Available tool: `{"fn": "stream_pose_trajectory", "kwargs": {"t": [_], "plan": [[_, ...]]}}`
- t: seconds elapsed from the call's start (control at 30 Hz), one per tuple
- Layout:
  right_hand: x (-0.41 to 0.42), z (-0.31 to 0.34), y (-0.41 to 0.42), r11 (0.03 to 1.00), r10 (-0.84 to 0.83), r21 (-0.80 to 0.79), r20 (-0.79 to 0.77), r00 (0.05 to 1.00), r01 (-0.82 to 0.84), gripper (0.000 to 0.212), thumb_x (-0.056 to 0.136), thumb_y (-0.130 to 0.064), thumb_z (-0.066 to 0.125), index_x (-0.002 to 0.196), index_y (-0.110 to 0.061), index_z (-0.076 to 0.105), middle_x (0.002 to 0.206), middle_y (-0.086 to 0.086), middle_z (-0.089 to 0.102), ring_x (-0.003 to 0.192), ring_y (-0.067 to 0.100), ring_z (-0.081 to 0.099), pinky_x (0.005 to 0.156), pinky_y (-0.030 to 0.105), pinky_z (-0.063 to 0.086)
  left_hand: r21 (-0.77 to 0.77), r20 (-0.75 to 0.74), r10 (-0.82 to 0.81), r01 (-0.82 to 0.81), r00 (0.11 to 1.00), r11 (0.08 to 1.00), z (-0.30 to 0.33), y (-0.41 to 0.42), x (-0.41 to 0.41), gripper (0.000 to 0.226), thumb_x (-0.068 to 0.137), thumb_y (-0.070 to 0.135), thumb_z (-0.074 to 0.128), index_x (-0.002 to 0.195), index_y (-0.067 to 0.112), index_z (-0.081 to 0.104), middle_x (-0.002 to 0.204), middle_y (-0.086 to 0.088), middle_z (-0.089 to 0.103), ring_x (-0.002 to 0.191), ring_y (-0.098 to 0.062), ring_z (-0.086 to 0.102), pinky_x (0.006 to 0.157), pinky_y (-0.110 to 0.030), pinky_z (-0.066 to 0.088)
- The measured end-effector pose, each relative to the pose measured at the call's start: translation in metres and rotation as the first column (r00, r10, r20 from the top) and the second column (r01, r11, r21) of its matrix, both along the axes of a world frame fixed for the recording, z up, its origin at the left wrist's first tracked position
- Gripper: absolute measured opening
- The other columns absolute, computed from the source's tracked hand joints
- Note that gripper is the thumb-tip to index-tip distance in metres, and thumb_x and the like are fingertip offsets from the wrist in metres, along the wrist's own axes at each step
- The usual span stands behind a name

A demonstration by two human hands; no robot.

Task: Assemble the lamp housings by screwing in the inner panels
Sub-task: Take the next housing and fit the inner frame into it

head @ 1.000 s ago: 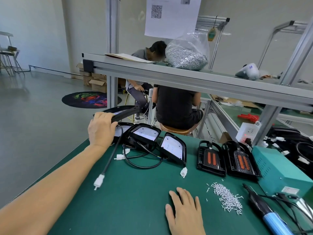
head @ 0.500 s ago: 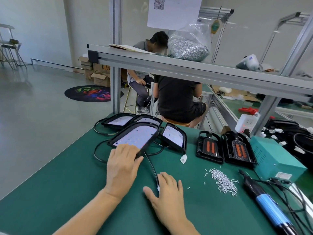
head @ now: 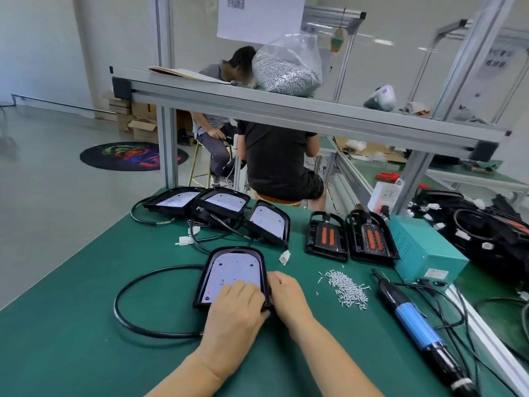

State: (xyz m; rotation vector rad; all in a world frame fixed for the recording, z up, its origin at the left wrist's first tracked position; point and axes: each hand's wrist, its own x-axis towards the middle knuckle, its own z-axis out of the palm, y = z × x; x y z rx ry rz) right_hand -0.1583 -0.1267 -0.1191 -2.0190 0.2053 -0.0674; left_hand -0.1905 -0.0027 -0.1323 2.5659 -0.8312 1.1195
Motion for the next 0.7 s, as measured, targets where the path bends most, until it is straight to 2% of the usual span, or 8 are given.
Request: {"fn": "stream_pose_trajectory", "kwargs": {"t": [0.07, 0.13, 0.2, 0.33, 0.47, 0.57, 0.63, 0.7], "plan": [[-0.002, 0.003, -0.002, 0.996, -0.03, 0.085, -0.032, 0.999, 0.032, 0.04, 0.098, -0.02, 0.044, 0.06, -0.022, 0.034, 0.055, -0.01, 0.035, 0.059, 0.013, 0.03, 0.054, 0.026, 0.027, -0.02, -0.063, -0.027, 0.026, 0.998, 0.999, 0.001, -0.013, -0.001, 0.032, 0.048, 0.016, 0.092, 0.062, 0.014, 0.063, 0.063, -0.001, 0.057, 0.055, -0.021, 0.055, 0.062, -0.03, 0.034], [-0.006, 0.004, -0.006, 0.987, -0.015, 0.162, -0.064, 0.998, 0.025, 0.041, 0.096, -0.027, 0.051, 0.06, -0.023, 0.031, 0.052, -0.013, 0.033, 0.057, 0.012, 0.03, 0.056, 0.028, 0.028, -0.032, -0.128, -0.063, 0.059, 0.99, 0.998, 0.003, -0.023, -0.004, 0.03, 0.047, 0.01, 0.091, 0.062, 0.014, 0.065, 0.063, 0.0, 0.059, 0.055, -0.019, 0.056, 0.059, -0.028, 0.043], [-0.008, 0.004, -0.011, 0.991, 0.012, 0.137, -0.065, 0.998, -0.003, 0.039, 0.091, -0.017, 0.057, 0.058, -0.022, 0.035, 0.048, -0.015, 0.037, 0.056, 0.012, 0.033, 0.055, 0.026, 0.03, -0.04, -0.207, -0.108, 0.102, 0.972, 0.994, 0.004, -0.027, -0.009, 0.028, 0.048, 0.011, 0.09, 0.065, 0.015, 0.067, 0.068, 0.002, 0.063, 0.058, -0.017, 0.058, 0.056, -0.025, 0.049], [-0.009, 0.008, -0.018, 0.999, 0.031, -0.018, -0.027, 0.999, -0.031, 0.035, 0.087, -0.007, 0.054, 0.061, -0.019, 0.035, 0.057, -0.007, 0.037, 0.056, 0.012, 0.031, 0.052, 0.025, 0.027, -0.281, -0.417, -0.21, 0.094, 0.884, 0.955, 0.016, -0.017, -0.012, 0.017, 0.077, 0.02, 0.071, 0.093, 0.017, 0.071, 0.103, 0.011, 0.065, 0.097, -0.008, 0.054, 0.084, -0.015, 0.04], [-0.01, 0.006, -0.025, 0.997, 0.004, 0.074, 0.037, 0.999, -0.007, 0.017, 0.093, -0.006, 0.048, 0.077, -0.007, 0.053, 0.068, 0.0, 0.049, 0.06, 0.012, 0.042, 0.061, 0.024, 0.04, -0.714, -0.434, -0.195, -0.204, 0.88, 0.67, 0.033, 0.01, 0.015, 0.024, 0.08, 0.011, 0.074, 0.102, 0.016, 0.067, 0.115, 0.006, 0.056, 0.113, -0.01, 0.045, 0.097, -0.018, 0.03], [-0.01, 0.005, -0.028, 0.995, -0.022, 0.101, 0.128, 0.992, 0.009, 0.019, 0.096, -0.006, 0.047, 0.079, -0.009, 0.055, 0.069, 0.0, 0.048, 0.062, 0.012, 0.04, 0.06, 0.022, 0.038, -0.775, -0.632, -0.513, -0.489, 0.581, 0.4, 0.03, 0.02, 0.034, 0.038, 0.087, 0.027, 0.067, 0.121, 0.015, 0.057, 0.126, 0.001, 0.056, 0.118, -0.018, 0.052, 0.098, -0.031, 0.038], [-0.011, 0.007, -0.028, 0.997, -0.01, 0.072, 0.176, 0.984, -0.003, 0.023, 0.096, -0.007, 0.047, 0.075, -0.016, 0.051, 0.067, -0.003, 0.046, 0.059, 0.01, 0.038, 0.058, 0.019, 0.036, -0.773, -0.449, -0.842, -0.602, 0.299, 0.198, 0.025, 0.019, 0.041, 0.045, 0.084, 0.036, 0.064, 0.12, 0.009, 0.061, 0.122, -0.008, 0.065, 0.11, -0.023, 0.063, 0.092, -0.039, 0.047], [-0.011, 0.008, -0.026, 0.997, 0.034, 0.056, 0.186, 0.982, -0.046, 0.017, 0.098, -0.009, 0.047, 0.081, -0.011, 0.052, 0.068, -0.002, 0.045, 0.063, 0.013, 0.038, 0.062, 0.025, 0.037, -0.717, -0.298, -0.941, -0.688, 0.16, 0.11, 0.019, 0.018, 0.047, 0.048, 0.081, 0.044, 0.061, 0.112, 0.007, 0.069, 0.116, -0.014, 0.068, 0.104, -0.029, 0.067, 0.083, -0.043, 0.051]]}}
